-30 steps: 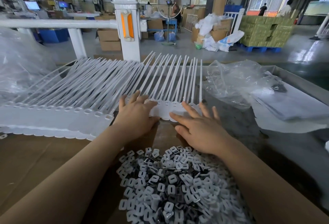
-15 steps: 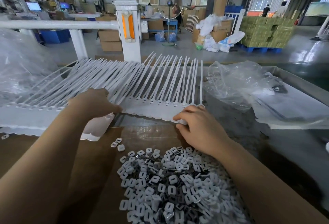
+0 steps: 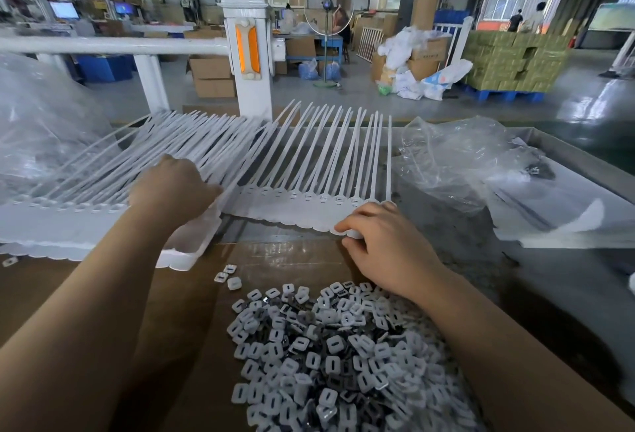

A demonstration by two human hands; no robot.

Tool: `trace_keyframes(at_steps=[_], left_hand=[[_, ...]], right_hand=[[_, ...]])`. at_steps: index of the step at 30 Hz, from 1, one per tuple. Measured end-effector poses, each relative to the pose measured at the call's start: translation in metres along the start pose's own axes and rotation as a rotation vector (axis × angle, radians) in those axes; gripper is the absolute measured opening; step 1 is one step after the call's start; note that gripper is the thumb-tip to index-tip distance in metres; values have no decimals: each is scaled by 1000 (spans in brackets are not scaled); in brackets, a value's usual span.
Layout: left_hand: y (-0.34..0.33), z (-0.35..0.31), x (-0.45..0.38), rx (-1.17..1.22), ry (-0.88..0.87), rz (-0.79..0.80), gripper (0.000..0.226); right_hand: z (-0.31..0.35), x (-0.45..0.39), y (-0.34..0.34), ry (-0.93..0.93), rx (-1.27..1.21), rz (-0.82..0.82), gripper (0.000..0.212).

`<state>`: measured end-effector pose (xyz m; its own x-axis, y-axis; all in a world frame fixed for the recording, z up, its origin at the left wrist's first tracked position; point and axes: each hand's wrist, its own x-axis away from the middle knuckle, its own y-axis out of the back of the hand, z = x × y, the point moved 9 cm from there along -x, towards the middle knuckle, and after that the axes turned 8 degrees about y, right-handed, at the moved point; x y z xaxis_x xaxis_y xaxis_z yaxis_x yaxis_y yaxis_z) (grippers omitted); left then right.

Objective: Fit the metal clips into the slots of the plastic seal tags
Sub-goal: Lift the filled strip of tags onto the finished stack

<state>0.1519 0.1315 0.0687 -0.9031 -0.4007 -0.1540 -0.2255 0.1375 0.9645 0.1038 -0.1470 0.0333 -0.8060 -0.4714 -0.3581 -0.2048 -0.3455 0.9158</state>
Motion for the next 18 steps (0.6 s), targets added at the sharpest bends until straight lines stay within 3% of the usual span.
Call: trace_keyframes(at_steps=[7,12,14,17,18], left_hand=[[39,-5,14,232,95,-322,50],[76,-28,34,412,12,-550,42],[84,-51,52,449,-88,-599,40],[81,-87,83,448,-258,-637,36],[77,-96,93,459,-296,-639,35]], right_hand=[[0,-1,1,16,9,-29,29],[6,-4,20,25,-12,-159,27],[9,-3,30,9,-182,-227,30],[16,-2,22,-26,-688,-80,50],[20,-2,17,-40,-830,-21,46]])
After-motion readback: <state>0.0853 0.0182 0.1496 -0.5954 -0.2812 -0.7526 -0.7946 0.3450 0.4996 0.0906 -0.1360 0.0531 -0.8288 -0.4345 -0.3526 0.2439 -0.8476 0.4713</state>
